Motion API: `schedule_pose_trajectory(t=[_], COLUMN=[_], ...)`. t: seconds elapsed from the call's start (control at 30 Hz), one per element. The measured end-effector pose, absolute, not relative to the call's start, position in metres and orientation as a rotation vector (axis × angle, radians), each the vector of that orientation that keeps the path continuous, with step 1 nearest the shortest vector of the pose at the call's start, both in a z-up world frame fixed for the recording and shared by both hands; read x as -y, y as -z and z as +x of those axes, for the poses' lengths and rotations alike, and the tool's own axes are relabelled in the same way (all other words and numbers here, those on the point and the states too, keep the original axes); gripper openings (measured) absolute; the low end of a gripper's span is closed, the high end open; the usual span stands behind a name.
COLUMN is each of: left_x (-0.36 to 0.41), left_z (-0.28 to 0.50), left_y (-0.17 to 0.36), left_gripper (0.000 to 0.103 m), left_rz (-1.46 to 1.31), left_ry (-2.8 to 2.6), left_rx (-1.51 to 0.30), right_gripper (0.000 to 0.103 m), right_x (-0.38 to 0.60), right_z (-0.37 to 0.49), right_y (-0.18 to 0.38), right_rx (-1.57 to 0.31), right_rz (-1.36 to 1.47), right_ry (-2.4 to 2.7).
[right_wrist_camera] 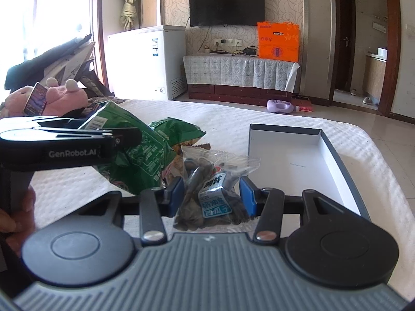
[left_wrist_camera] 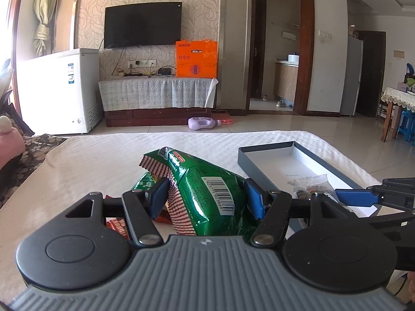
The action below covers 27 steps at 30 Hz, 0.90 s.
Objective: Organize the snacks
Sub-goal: 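Carry the green bag and clear bag over the grey box with both grippers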
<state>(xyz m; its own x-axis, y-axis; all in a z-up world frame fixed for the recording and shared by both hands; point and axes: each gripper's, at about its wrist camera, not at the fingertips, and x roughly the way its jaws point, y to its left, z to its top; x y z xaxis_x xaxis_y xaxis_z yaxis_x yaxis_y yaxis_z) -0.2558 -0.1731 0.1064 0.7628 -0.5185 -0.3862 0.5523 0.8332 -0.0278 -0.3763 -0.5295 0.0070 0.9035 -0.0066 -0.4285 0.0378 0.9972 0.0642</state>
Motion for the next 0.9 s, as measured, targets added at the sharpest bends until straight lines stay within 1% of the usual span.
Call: schedule_pose_trajectory(t=[0.47,0.9], left_x=[0.223,0.270], left_z=[-0.268,-0.255], left_y=[-0.103,-0.106], left_gripper=[0.068,0.068], left_rz=[0.138,0.158], left_ry=[0.668,0.719], left_rx=[-0.381,-0.347], right_gripper=[0.051,0.051], right_x=[0.573,0.619], right_z=[-0.375,-0.367], right_y=[-0.009,-0.013], right_rx=[-0.403,-0.351], right_rz=[0.124,0.135], right_ry=[0.123,0.216])
